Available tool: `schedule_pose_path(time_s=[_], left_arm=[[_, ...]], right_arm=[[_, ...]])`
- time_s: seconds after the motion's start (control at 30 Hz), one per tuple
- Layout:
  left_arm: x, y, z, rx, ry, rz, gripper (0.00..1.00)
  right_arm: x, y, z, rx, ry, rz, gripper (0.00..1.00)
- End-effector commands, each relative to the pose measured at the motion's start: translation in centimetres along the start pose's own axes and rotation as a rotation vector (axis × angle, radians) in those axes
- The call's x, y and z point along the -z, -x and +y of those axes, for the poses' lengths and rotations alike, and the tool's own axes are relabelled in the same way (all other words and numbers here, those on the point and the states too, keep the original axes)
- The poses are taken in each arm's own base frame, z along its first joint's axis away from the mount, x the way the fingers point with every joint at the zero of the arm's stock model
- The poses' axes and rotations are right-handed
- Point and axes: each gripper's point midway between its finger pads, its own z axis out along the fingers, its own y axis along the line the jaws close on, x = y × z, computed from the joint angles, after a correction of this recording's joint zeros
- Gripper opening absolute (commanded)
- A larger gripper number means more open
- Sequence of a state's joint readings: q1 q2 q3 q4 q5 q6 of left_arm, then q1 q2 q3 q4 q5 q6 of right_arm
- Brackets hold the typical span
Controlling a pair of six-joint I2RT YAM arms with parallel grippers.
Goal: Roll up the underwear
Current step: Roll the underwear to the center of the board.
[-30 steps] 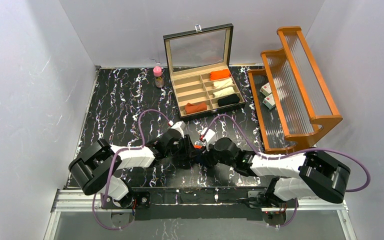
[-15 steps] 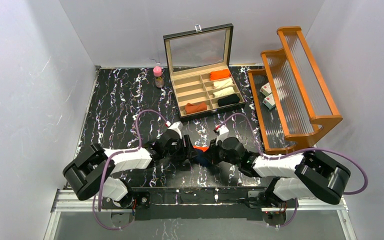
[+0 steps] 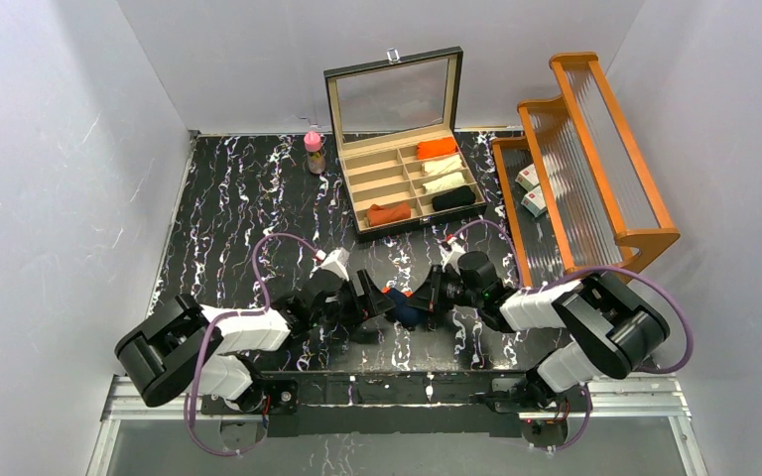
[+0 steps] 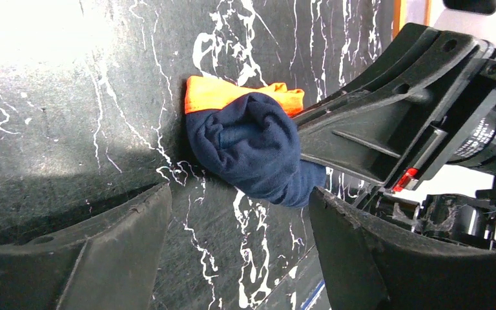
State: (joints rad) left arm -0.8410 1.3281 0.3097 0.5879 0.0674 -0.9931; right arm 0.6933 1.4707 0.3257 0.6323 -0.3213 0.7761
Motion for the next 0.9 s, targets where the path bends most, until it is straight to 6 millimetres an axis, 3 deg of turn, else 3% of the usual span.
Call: schedule_pose_path(time_s=[0.0, 0.13, 0.37, 0.47, 0.6, 0.67, 0.77, 0.87], left_arm=[[-0.4, -0.9, 2.0, 0.039, 0.062, 0.001, 0.77], [-1.5, -0.7, 2.5, 0.033, 0.091, -0.001, 0.78], [-1.1, -0.1, 7.6, 0.102, 0.291, -0.131, 0.75], [-1.7, -0.9, 8.0, 0.076, 0.318, -0.099, 0.71], [-2.5, -2.8, 8.6, 0.031, 0.362, -0.043, 0.50], [-2.3, -3.7, 9.5, 0.023, 0.393, -0.024, 0.33], [-2.2, -4.1, 9.6, -0.010, 0.411, -0.009, 0.13], [-2.2, -3.7, 9.1, -0.044, 0.426, -0.008, 0.01]], right_arm=[[1.5, -6.4, -5.8, -0.106, -0.208, 0.221, 0.06], [1.3, -6.7, -6.1, -0.134, -0.204, 0.248, 0.07], [1.2, -6.7, -6.7, -0.155, -0.224, 0.262, 0.07], [1.0, -6.5, -6.4, -0.146, -0.213, 0.268, 0.07], [0.9, -6.3, -6.3, -0.132, -0.214, 0.279, 0.08], [0.9, -6.1, -6.0, -0.109, -0.198, 0.278, 0.10], [1.0, -4.8, -5.0, -0.015, -0.157, 0.262, 0.24], [1.4, -2.3, -3.4, 0.127, -0.124, 0.204, 0.42]])
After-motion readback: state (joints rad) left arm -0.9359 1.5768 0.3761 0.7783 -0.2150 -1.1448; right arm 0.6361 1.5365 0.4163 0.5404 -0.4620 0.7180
